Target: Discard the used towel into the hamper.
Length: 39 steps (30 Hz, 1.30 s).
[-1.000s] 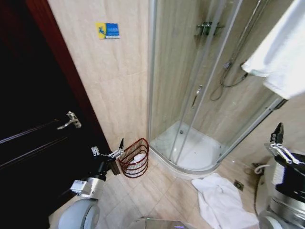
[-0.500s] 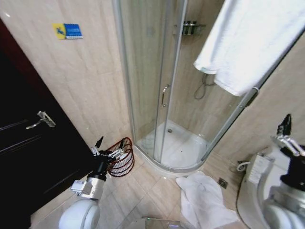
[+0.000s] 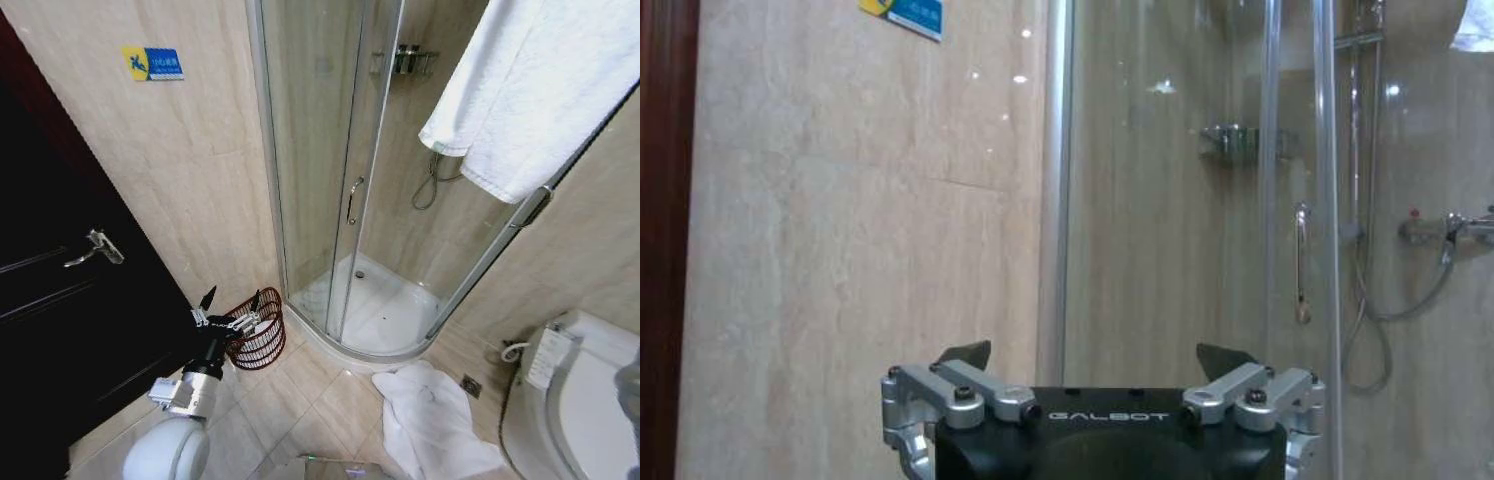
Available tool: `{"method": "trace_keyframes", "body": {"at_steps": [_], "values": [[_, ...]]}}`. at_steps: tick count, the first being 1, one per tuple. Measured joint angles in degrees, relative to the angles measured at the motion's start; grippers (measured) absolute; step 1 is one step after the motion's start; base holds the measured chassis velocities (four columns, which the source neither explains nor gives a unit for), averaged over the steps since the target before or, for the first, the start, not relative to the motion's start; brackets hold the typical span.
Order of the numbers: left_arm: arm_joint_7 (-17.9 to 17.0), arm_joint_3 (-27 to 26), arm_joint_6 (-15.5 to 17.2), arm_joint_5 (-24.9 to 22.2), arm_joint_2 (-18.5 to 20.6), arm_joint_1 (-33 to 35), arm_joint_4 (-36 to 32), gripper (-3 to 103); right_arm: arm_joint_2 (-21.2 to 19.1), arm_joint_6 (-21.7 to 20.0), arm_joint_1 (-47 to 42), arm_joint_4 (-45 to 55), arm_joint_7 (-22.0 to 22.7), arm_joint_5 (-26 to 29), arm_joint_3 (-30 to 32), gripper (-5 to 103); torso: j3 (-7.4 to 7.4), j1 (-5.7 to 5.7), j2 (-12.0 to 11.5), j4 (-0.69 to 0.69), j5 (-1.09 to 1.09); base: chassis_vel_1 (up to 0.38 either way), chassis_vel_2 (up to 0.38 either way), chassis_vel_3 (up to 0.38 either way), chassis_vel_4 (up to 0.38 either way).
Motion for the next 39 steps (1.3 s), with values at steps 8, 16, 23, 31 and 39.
{"method": "trace_keyframes", "body": {"at_steps": [8, 16, 23, 31, 39], "values": [[0.01, 0.0, 0.0, 0.0, 0.0, 0.0, 0.0, 100, -6.57, -2.21, 4.54, -4.22, 2.72, 1.57, 3.92, 100, 0.0, 0.0, 0.0, 0.0, -0.02, 0.042, 0.047, 0.047, 0.056], [0.01, 0.0, 0.0, 0.0, 0.0, 0.0, 0.0, 100, -13.79, -4.07, 9.73, -9.49, 1.98, 4.46, 4.26, 100, 0.0, 0.0, 0.0, 0.0, -0.01, 0.086, 0.092, 0.092, 0.093], [0.0, 0.0, 0.01, 0.0, 0.0, 0.0, 0.0, 100, -18.04, -6.16, 16.71, -14.97, 1.52, 5.79, 0.66, 100, 0.0, 0.0, 0.0, 0.03, -0.01, 0.088, 0.089, 0.091, 0.089], [0.01, 0.0, 0.0, 0.0, 0.0, 0.0, 0.0, 100, -25.7, -12.06, 35.7, -24.5, 1.26, 8.7, -9.66, 100, 0.0, 0.0, 0.0, 0.01, -0.03, 0.006, 0.007, 0.004, 0.004], [0.01, 0.01, 0.0, 0.0, 0.0, 0.0, 0.0, 100, -30.75, -23.64, 46.67, -27.44, 1.49, 18.56, -14.46, 100, 0.0, 0.0, 0.0, 0.0, -0.02, 0.0, 0.0, 0.0, 0.0]]}}
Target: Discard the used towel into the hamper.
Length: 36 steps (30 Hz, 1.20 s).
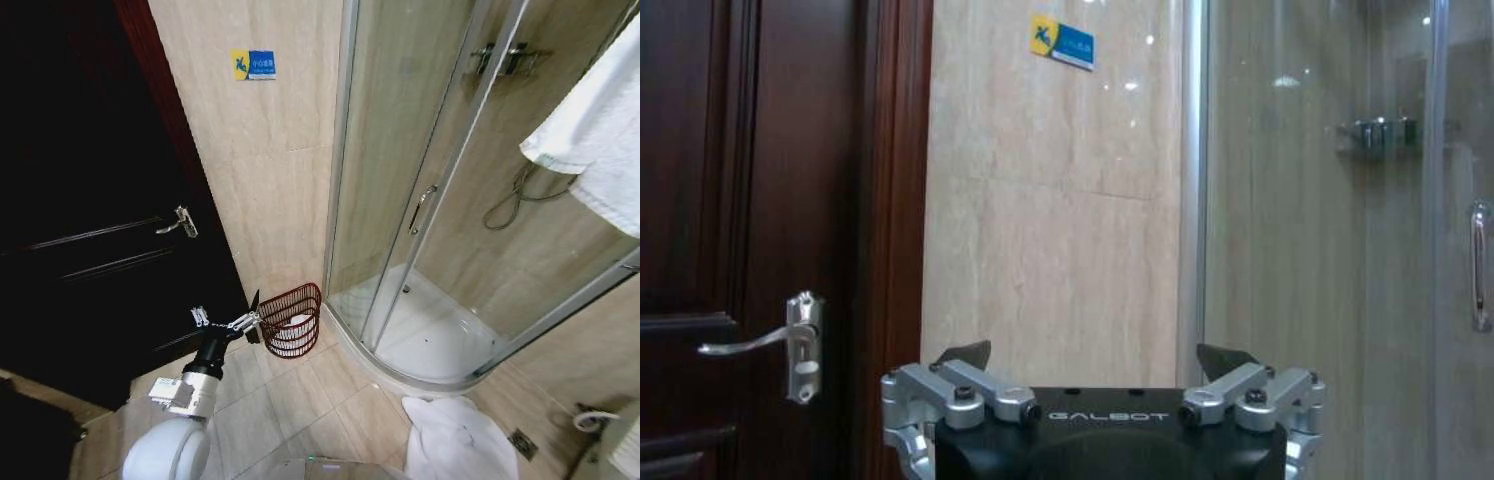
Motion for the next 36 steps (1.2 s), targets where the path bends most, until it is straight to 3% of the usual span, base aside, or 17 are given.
{"method": "trace_keyframes", "body": {"at_steps": [4, 8, 16, 23, 30, 34, 36], "values": [[0.0, 0.0, 0.0, 0.0, 0.0, 0.0, 0.0, 100, -2.01, -6.12, 4.6, -0.84, -0.34, 4.03, -2.51, 100, 0.0, 0.0, 0.0, 0.0, 0.01, 0.0, 0.0, 0.0, 0.0], [0.0, 0.0, 0.0, 0.0, 0.0, 0.0, 0.0, 100, -3.89, -8.31, 7.7, -2.98, -0.88, 5.91, -4.9, 100, 0.0, 0.0, 0.0, 0.01, 0.01, 0.0, 0.0, 0.0, 0.0], [0.0, 0.0, 0.0, 0.0, 0.0, 0.0, 0.0, 100, -5.34, -9.52, 11.5, -6.98, -2.86, 4.88, -8.33, 100, 0.0, 0.0, 0.0, 0.01, 0.02, 0.0, 0.0, 0.0, 0.0], [0.0, 0.0, 0.0, 0.0, 0.0, 0.0, 0.0, 100, -6.23, -9.58, 11.51, -5.63, -4.68, 9.43, -10.06, 100, 0.0, 0.0, 0.0, 0.01, 0.01, 0.0, 0.0, 0.0, 0.0], [0.0, 0.0, 0.0, 0.0, 0.0, 0.0, 0.0, 100, -6.15, -10.33, 17.64, -5.82, -6.69, 12.95, -16.4, 100, 0.0, 0.0, 0.0, 0.0, -0.01, 0.0, 0.0, 0.0, 0.0], [0.0, 0.0, 0.0, 0.0, 0.0, 0.0, 0.0, 100, -4.49, -11.08, 20.72, -5.8, -6.69, 11.92, -20.28, 100, 0.0, 0.0, 0.0, 0.0, -0.01, 0.0, 0.0, 0.0, 0.0], [0.0, 0.0, 0.0, 0.0, 0.01, 0.0, 0.0, 100, -2.74, -11.1, 23.48, -7.08, -6.86, 8.33, -23.09, 100, 0.0, 0.0, 0.0, 0.01, -0.01, 0.0, 0.0, 0.0, 0.0]]}}
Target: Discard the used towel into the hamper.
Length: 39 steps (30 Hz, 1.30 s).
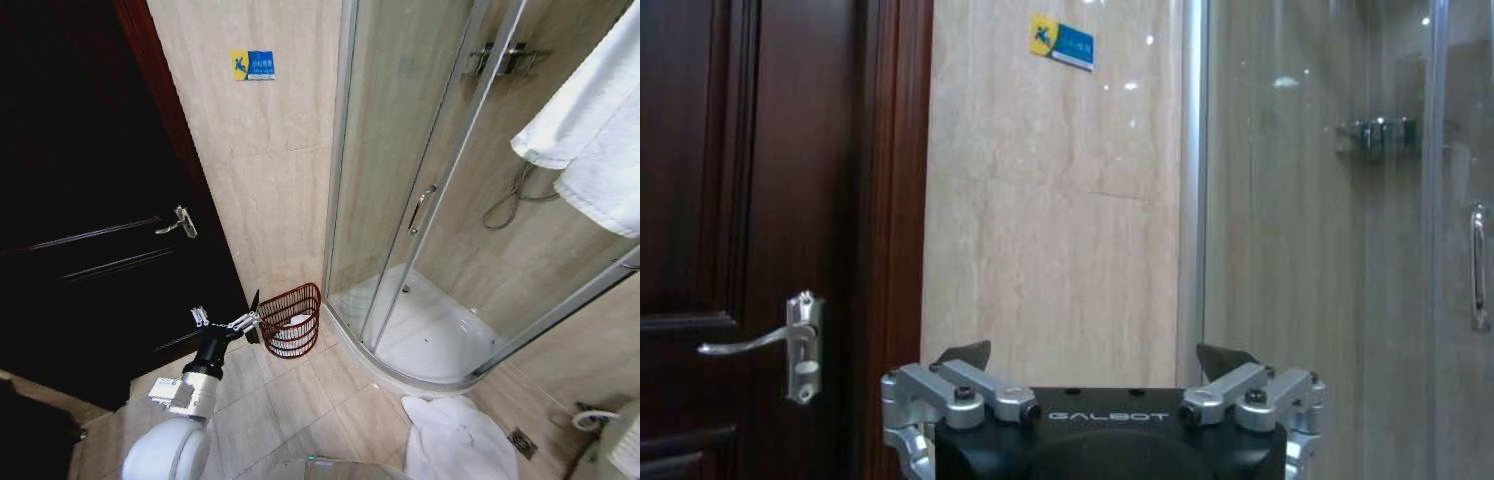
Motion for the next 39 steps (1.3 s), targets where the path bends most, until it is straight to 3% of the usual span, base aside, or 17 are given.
{"method": "trace_keyframes", "body": {"at_steps": [5, 9, 12, 24, 34, 39], "values": [[0.0, 0.0, 0.0, 0.0, 0.0, 0.0, 0.0, 100, 3.1, 0.09, 4.62, -3.05, -0.31, -6.56, -3.4, 100, 0.0, 0.0, 0.0, 0.0, 0.02, 0.0, 0.0, 0.0, 0.0], [0.0, 0.0, 0.0, 0.0, 0.0, 0.0, 0.0, 100, 7.23, 1.33, 9.24, -6.84, -0.6, -16.6, -6.09, 100, 0.0, 0.01, 0.0, 0.0, 0.02, 0.0, 0.0, 0.0, 0.0], [0.0, 0.0, 0.0, 0.0, -0.01, 0.0, 0.0, 100, 8.91, 2.3, 10.9, -8.27, -0.75, -20.53, -7.05, 100, 0.0, 0.01, 0.0, 0.0, 0.0, 0.0, 0.0, 0.0, 0.0], [0.0, 0.0, 0.0, 0.0, -0.01, 0.0, 0.0, 100, 9.99, 1.68, 12.85, -8.77, 0.42, -20.51, -8.31, 100, 0.0, 0.0, 0.0, -0.02, 0.02, 0.0, 0.0, 0.0, 0.0], [0.0, 0.0, 0.0, 0.0, 0.0, 0.0, 0.0, 100, 11.22, 1.33, 20.87, -13.68, 0.88, -21.89, -13.2, 103, 0.0, 0.0, 0.0, 0.0, 0.0, 0.0, 0.0, 0.0, 0.0], [0.0, 0.0, 0.0, 0.0, 0.0, 0.0, 0.0, 100, 10.98, 1.22, 20.24, -12.89, 0.81, -21.69, -12.89, 94, 0.0, 0.0, 0.0, 0.0, 0.02, 0.0, 0.0, 0.0, 0.0]]}}
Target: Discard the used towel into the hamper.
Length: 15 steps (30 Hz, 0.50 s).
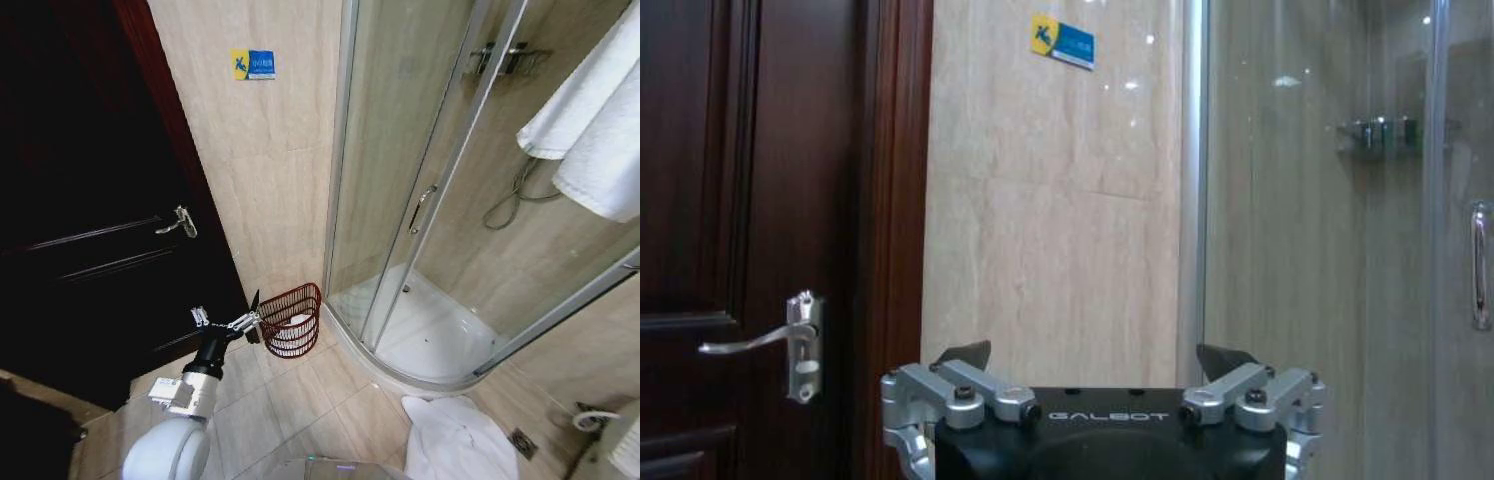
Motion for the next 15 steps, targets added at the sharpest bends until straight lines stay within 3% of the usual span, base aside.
{"method": "trace_keyframes", "body": {"at_steps": [3, 4, 8, 9, 11, 12, 15], "values": [[0.0, 0.0, 0.0, 0.0, 0.0, 0.0, 0.0, 100, -0.36, 0.0, -1.05, 0.67, 0.0, 0.18, 0.55, 86, 0.0, 0.0, 0.0, -0.01, 0.01, 0.0, 0.0, 0.0, 0.0], [0.0, 0.0, 0.0, 0.0, 0.0, 0.0, 0.0, 100, -0.44, -0.02, -1.39, 0.88, 0.01, 0.25, 0.73, 79, 0.0, 0.0, 0.0, -0.01, 0.01, 0.0, 0.0, 0.0, 0.0], [0.0, 0.0, 0.0, 0.0, 0.0, 0.0, 0.0, 100, -0.53, -0.13, -1.62, 1.18, 0.11, 0.51, 1.08, 79, 0.0, 0.0, 0.0, 0.0, 0.0, 0.0, 0.0, 0.0, 0.0], [0.0, 0.0, 0.0, 0.0, 0.0, 0.0, 0.0, 100, -0.66, -0.18, -1.61, 1.22, 0.12, 0.66, 1.18, 66, 0.0, 0.0, 0.0, 0.0, 0.0, 0.0, 0.0, 0.0, 0.0], [0.0, 0.0, 0.0, 0.0, 0.0, 0.0, 0.0, 100, -0.83, -0.19, -1.6, 1.26, 0.12, 0.82, 1.28, 66, 0.0, 0.0, 0.0, 0.0, 0.0, 0.0, 0.0, 0.0, 0.0], [0.0, 0.0, 0.0, 0.0, 0.0, 0.0, 0.0, 100, -0.97, -0.2, -1.6, 1.3, 0.12, 0.95, 1.4, 58, 0.0, 0.0, 0.0, 0.0, 0.0, 0.0, 0.0, 0.0, 0.0], [0.0, 0.0, 0.0, 0.0, 0.0, 0.0, 0.0, 100, -1.29, -0.2, -1.66, 1.5, 0.13, 1.28, 1.66, 54, 0.0, 0.0, 0.0, -0.01, 0.0, 0.0, 0.0, 0.0, 0.0]]}}
